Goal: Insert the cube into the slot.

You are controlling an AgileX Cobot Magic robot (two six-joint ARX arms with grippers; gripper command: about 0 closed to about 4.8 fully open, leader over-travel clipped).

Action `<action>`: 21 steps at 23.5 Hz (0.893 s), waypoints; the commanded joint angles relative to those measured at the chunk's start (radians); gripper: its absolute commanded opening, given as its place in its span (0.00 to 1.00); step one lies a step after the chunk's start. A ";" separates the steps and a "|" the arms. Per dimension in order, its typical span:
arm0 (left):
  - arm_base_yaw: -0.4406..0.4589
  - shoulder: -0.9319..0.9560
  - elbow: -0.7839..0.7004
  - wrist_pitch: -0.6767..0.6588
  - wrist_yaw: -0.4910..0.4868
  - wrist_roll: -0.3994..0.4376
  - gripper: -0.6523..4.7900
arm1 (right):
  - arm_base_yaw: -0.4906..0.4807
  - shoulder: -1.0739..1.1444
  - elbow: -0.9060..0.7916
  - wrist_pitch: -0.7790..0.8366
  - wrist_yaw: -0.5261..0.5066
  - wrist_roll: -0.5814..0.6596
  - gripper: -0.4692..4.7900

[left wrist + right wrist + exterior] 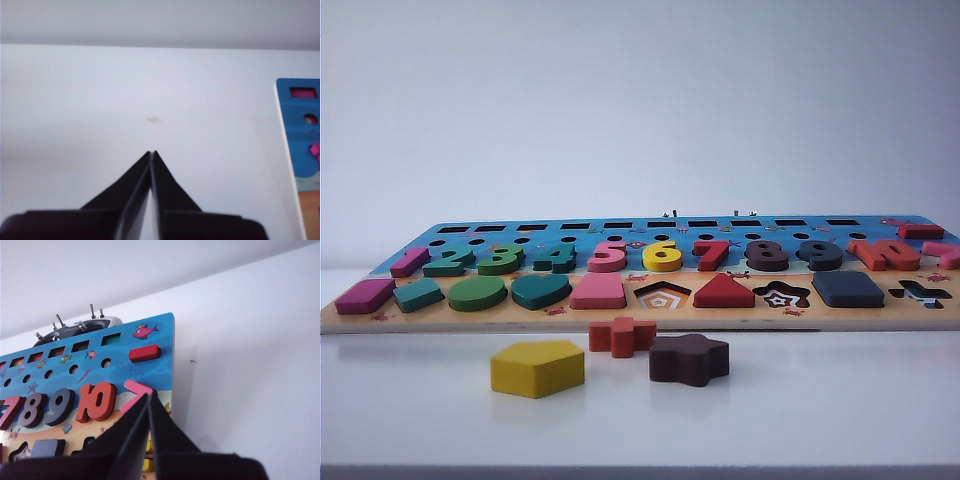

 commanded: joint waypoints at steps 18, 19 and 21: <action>-0.002 0.000 -0.001 0.008 0.055 -0.006 0.13 | 0.001 -0.003 0.000 0.012 0.003 -0.001 0.08; -0.002 0.000 -0.001 0.008 0.054 -0.006 0.13 | 0.001 -0.003 0.000 0.012 0.003 -0.001 0.08; -0.002 -0.001 -0.001 0.007 0.054 -0.006 0.13 | 0.001 -0.003 0.000 0.012 0.003 -0.001 0.08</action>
